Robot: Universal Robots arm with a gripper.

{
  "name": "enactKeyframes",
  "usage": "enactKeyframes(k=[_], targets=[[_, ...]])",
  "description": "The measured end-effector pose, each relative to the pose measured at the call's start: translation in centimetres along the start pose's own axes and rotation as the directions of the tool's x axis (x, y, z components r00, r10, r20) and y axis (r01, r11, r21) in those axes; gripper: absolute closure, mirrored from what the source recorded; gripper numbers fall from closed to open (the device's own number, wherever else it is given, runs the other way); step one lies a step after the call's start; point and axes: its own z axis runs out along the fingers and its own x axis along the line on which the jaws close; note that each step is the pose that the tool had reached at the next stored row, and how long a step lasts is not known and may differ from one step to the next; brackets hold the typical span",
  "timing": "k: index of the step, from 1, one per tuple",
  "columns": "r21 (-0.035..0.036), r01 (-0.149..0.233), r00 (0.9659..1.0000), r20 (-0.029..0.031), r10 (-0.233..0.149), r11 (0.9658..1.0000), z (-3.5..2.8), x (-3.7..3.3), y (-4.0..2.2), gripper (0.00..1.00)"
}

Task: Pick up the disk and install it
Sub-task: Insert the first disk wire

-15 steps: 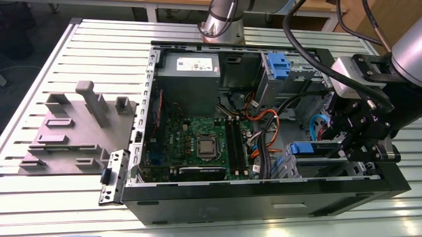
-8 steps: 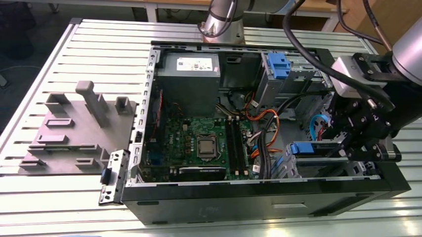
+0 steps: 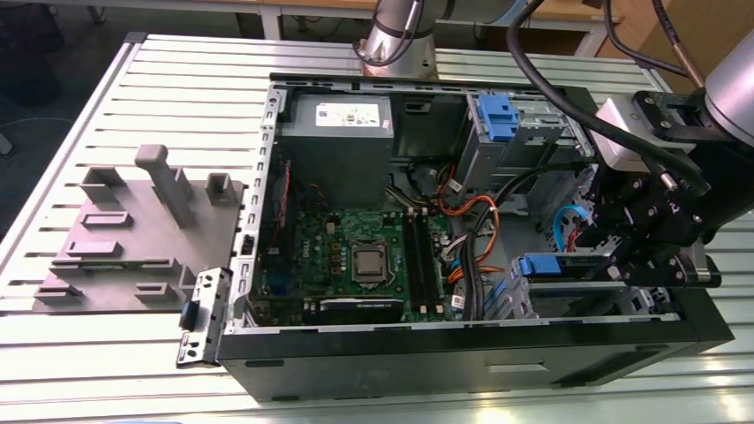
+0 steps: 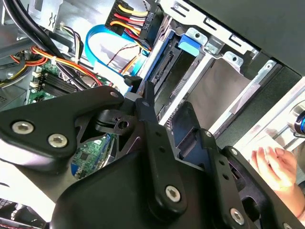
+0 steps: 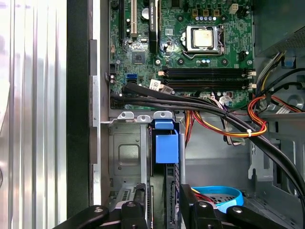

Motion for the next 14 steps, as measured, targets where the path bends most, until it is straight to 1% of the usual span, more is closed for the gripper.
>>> enactKeyframes(k=[9, 12, 14], targets=[[0.0001, 0.0, 1.0, -0.0002, 0.0, 1.0, -0.03, 0.0, 0.0, 0.58], [0.0001, 0.0, 1.0, 0.0002, 0.0, 1.0, -0.5, -0.01, 0.02, 0.58], [0.0001, 0.0, 1.0, 0.0004, 0.0, 1.0, -1.0, -0.03, 0.04, 0.58]])
